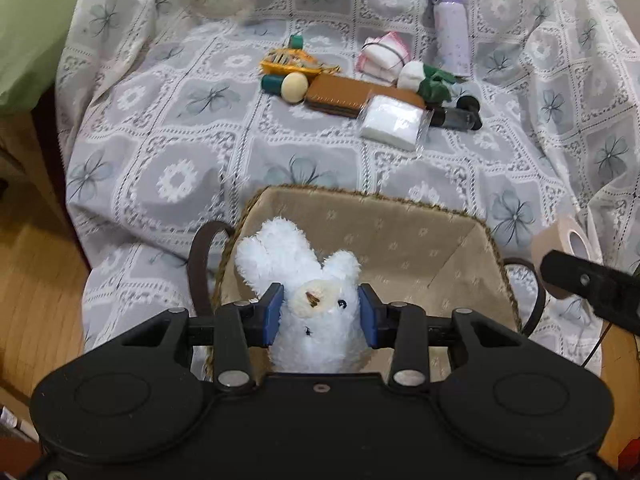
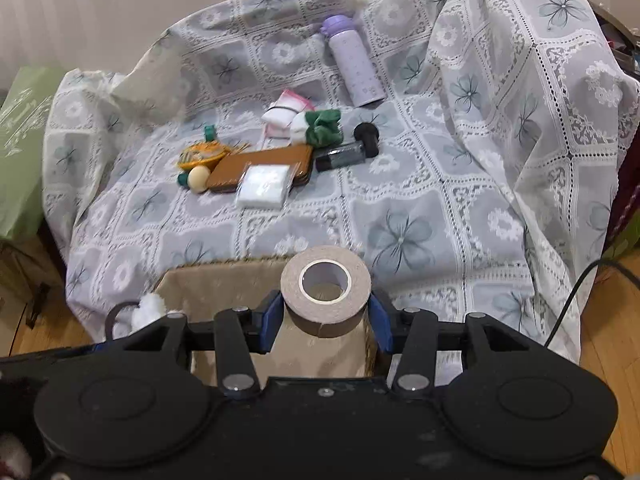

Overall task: Organize soft objects
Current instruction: 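Lower the plush toy into the basket with the left gripper while the right drops the tape roll in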

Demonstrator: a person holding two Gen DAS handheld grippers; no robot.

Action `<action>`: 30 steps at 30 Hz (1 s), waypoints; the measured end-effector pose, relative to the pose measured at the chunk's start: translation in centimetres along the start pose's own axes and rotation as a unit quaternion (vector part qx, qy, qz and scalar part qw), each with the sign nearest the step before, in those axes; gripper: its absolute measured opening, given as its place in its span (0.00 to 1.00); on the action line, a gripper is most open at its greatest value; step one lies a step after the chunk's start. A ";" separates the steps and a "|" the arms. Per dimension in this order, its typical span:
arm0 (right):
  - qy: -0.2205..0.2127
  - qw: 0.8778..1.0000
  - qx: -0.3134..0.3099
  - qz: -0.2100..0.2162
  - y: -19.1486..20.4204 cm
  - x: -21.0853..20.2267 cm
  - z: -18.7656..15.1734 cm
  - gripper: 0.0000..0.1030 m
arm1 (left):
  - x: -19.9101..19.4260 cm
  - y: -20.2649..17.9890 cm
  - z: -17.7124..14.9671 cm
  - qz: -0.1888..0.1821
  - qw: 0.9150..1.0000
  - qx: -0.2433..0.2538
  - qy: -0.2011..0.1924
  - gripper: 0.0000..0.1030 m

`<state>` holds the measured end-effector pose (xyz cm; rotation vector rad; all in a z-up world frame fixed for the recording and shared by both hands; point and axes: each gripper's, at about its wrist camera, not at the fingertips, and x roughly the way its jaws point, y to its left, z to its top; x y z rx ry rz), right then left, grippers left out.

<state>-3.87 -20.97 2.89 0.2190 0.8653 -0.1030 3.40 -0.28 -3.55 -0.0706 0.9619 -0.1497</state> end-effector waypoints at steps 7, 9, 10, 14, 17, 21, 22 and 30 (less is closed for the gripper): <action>0.035 0.999 -0.002 0.011 0.0 0.8 -0.8 0.44 | 0.7 0.2 -0.6 0.005 1.000 -0.002 0.020 0.39; 0.039 0.999 0.000 0.008 -0.1 0.9 -0.9 0.45 | 0.7 0.1 -0.9 0.006 1.000 0.000 0.022 0.39; 0.042 0.999 0.000 0.008 -0.1 0.9 -1.0 0.45 | 0.8 0.0 -0.9 0.007 1.000 0.002 0.023 0.39; 0.047 0.999 -0.003 0.008 0.1 0.8 -1.1 0.45 | 0.6 -0.2 -1.0 0.011 1.000 0.009 0.022 0.39; 0.047 0.999 -0.006 0.007 0.1 0.8 -1.1 0.45 | 0.5 -0.4 -1.1 0.016 1.000 0.018 0.020 0.42; 0.048 0.999 -0.006 0.007 -0.1 0.8 -1.0 0.45 | 0.4 -0.7 -1.1 0.025 0.999 0.025 0.018 0.44; 0.049 0.999 -0.005 0.007 -0.2 0.9 -1.0 0.45 | 0.4 -0.8 -1.1 0.027 0.999 0.027 0.017 0.47; 0.056 0.998 -0.006 0.007 -0.1 1.1 -1.0 0.45 | -0.4 -1.0 -1.1 0.048 0.998 0.040 -0.007 0.57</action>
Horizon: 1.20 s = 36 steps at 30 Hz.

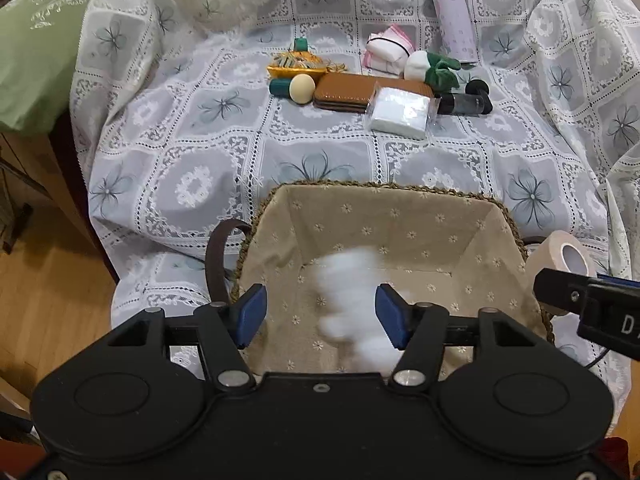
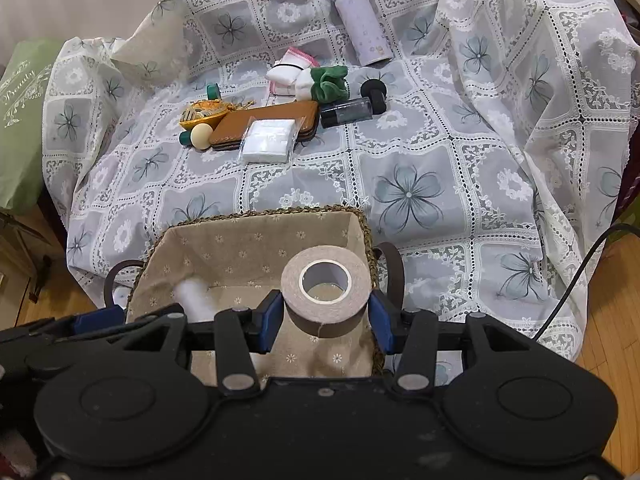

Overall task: Organize soft objects
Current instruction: 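Lower the plush toy into the basket with the left gripper while the right drops the tape roll in, then grasp the plastic-wrapped white tissue pack with the left gripper while the right moves toward the clear bottle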

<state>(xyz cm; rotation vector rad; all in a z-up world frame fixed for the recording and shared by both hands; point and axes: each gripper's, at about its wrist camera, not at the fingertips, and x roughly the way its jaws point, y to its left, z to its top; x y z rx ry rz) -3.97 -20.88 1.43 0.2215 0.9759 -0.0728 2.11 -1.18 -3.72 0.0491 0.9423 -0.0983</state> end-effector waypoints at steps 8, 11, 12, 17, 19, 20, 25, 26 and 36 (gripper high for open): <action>0.002 1.000 -0.003 0.001 -0.1 0.0 0.0 0.45 | -0.2 0.1 0.0 0.005 1.000 -0.001 -0.006 0.64; -0.001 1.000 -0.005 0.001 0.0 -0.1 0.0 0.46 | -0.2 0.1 0.0 0.006 1.000 -0.002 -0.005 0.64; -0.001 1.000 -0.005 0.000 0.0 -0.1 0.0 0.46 | -0.2 0.1 0.0 0.006 1.000 -0.003 -0.005 0.64; 0.002 1.000 -0.001 0.000 -0.1 0.0 -0.1 0.47 | -0.2 0.2 0.0 0.006 1.000 -0.004 -0.005 0.64; 0.004 1.000 0.001 0.000 -0.2 0.1 -0.1 0.47 | -0.2 0.2 0.0 0.007 1.000 -0.004 -0.004 0.64; 0.004 1.000 0.002 0.000 -0.3 0.1 -0.1 0.47 | -0.2 0.2 -0.1 0.007 1.000 -0.004 -0.003 0.64; 0.006 1.000 0.003 0.000 -0.3 0.1 -0.1 0.48 | -0.1 0.2 -0.1 0.007 1.000 -0.005 -0.002 0.64; 0.006 1.000 0.003 0.000 -0.3 0.1 -0.1 0.48 | -0.1 0.2 -0.1 0.007 1.000 -0.005 -0.002 0.64; 0.009 1.000 0.005 0.000 -0.4 0.3 -0.2 0.50 | 0.0 0.4 -0.2 0.006 1.000 -0.005 0.000 0.65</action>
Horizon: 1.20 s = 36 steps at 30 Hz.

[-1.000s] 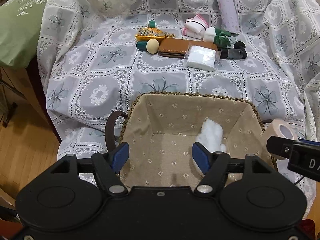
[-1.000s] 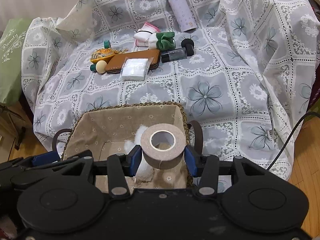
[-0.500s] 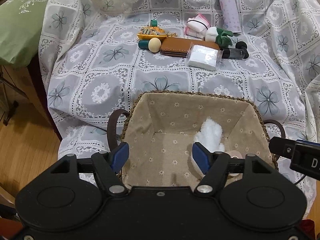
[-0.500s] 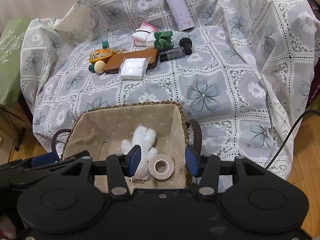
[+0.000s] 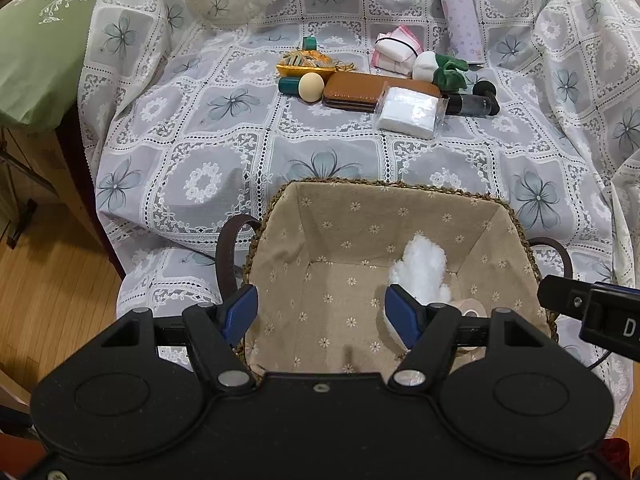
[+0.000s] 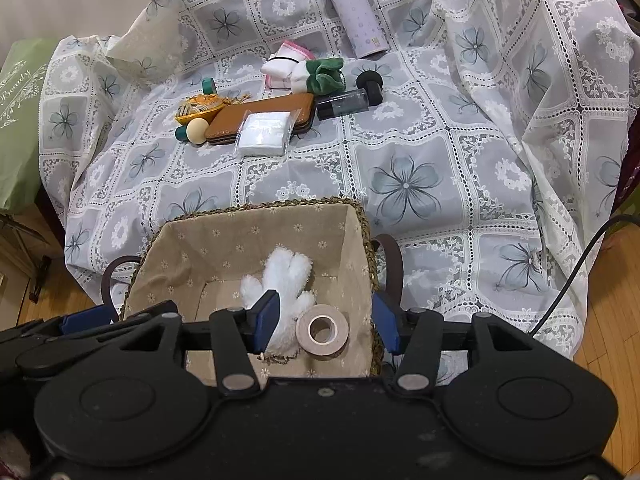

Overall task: Organize soft objects
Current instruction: 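Grasp the plastic-wrapped white tissue pack with the left gripper while the right moves toward the clear bottle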

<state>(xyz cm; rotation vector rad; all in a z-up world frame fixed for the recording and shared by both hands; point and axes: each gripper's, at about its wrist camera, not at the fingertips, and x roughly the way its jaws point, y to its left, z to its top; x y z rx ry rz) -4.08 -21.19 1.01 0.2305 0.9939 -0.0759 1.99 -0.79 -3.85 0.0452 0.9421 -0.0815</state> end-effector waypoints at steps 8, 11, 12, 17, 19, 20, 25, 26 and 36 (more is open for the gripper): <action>0.000 1.000 -0.001 0.000 0.0 0.1 0.0 0.51 | 0.0 0.0 0.0 0.000 1.000 0.000 -0.001 0.65; 0.001 1.000 -0.003 -0.001 0.0 0.3 -0.2 0.53 | 0.0 0.1 -0.1 0.001 1.000 -0.001 -0.001 0.65; 0.000 1.000 -0.004 -0.002 0.0 0.3 -0.2 0.53 | 0.1 0.2 -0.1 0.001 1.000 -0.001 0.000 0.65; -0.003 1.000 -0.017 -0.008 0.4 0.7 0.0 0.56 | 0.3 0.5 0.2 0.003 1.000 -0.004 0.000 0.76; -0.007 1.000 -0.021 -0.011 0.5 1.0 0.3 0.58 | 0.5 0.7 0.4 0.007 1.000 -0.007 -0.004 0.76; -0.008 1.000 -0.021 -0.013 0.5 1.1 0.7 0.58 | 0.6 0.7 0.6 0.010 1.000 -0.006 -0.006 0.76; -0.017 1.000 -0.012 -0.018 0.1 1.7 2.5 0.61 | 1.0 0.8 1.7 0.016 1.000 0.000 -0.009 0.76; -0.020 1.000 -0.009 -0.019 0.0 1.8 2.9 0.62 | 1.2 0.9 2.0 0.016 1.000 0.000 -0.010 0.76; -0.026 0.999 0.002 -0.033 -0.3 3.8 6.4 0.67 | 2.8 1.2 5.3 0.024 1.000 -0.001 -0.015 0.77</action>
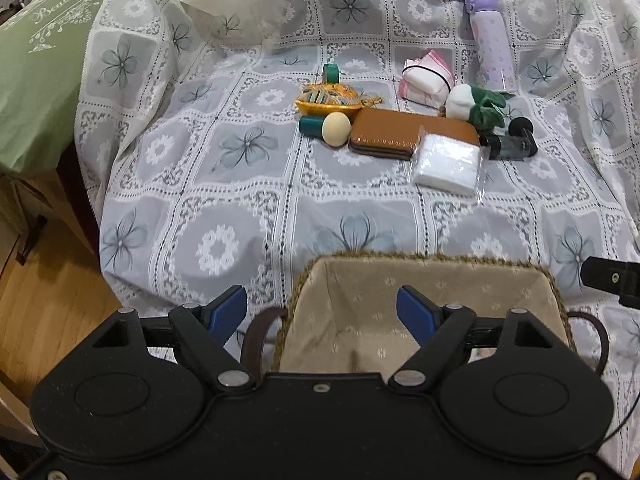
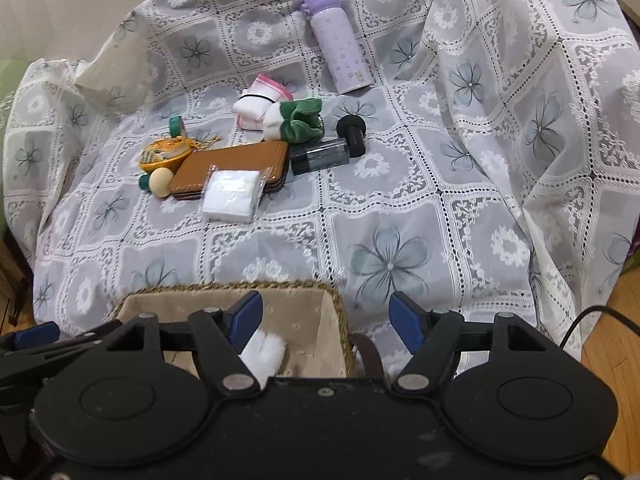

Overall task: Organize soft objects
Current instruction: 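Grasp the plastic-wrapped white tissue pack with the left gripper while the right moves toward the clear bottle, then move the right gripper down toward the clear bottle with black cap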

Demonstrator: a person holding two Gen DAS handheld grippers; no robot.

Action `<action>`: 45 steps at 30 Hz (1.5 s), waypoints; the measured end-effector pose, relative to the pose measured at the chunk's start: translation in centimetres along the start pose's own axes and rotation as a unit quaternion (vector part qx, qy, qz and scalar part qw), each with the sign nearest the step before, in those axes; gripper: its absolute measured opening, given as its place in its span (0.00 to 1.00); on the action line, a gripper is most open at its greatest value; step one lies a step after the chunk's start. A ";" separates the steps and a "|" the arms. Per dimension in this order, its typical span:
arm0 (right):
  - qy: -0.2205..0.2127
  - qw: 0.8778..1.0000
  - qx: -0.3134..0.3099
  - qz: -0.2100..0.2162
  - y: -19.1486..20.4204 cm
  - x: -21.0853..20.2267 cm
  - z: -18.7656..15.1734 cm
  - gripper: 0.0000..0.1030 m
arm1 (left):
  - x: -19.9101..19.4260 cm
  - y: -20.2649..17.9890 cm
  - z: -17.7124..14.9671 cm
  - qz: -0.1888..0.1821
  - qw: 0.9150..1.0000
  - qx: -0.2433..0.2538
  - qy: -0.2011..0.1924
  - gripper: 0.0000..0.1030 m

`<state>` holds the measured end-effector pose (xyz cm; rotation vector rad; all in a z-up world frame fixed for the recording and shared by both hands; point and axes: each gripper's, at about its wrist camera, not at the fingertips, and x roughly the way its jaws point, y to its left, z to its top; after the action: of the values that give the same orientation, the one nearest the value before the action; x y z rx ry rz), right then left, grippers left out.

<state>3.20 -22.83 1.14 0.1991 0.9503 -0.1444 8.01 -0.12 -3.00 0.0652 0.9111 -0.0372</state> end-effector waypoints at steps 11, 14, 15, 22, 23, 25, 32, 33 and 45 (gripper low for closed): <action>0.024 1.000 0.016 -0.011 -0.7 4.5 3.3 0.68 | 2.8 -2.1 3.6 -0.018 1.000 0.023 0.002 0.77; 0.025 0.999 0.021 -0.014 -1.0 5.4 4.1 0.68 | 3.6 -3.1 4.5 -0.032 0.999 0.033 -0.002 0.77; 0.024 0.999 0.024 -0.015 -1.2 5.7 4.3 0.68 | 3.9 -3.5 4.8 -0.038 0.999 0.036 -0.004 0.77; 0.007 0.999 0.046 -0.025 -2.6 7.3 5.7 0.69 | 5.9 -6.5 6.5 -0.072 0.995 0.066 -0.014 0.78; 0.006 0.998 0.050 -0.027 -2.8 7.5 5.8 0.70 | 6.3 -7.0 6.7 -0.076 0.995 0.069 -0.015 0.78; 0.006 0.998 0.055 -0.031 -3.3 7.8 5.9 0.70 | 6.9 -7.8 7.1 -0.086 0.993 0.074 -0.017 0.78; 0.015 0.997 0.068 -0.033 -4.2 8.8 6.0 0.70 | 8.6 -9.4 8.1 -0.092 0.992 0.081 -0.024 0.78; 0.016 0.997 0.069 -0.033 -4.2 8.8 6.0 0.70 | 8.9 -9.4 8.2 -0.091 0.992 0.080 -0.024 0.78; -0.003 0.998 0.053 -0.035 -3.7 9.4 6.9 0.70 | 10.1 -8.0 9.2 -0.099 0.994 0.053 -0.001 0.53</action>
<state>13.27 -28.34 -3.08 0.2630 0.9439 -0.2591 20.92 -8.84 -5.66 0.0742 0.9103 -0.2696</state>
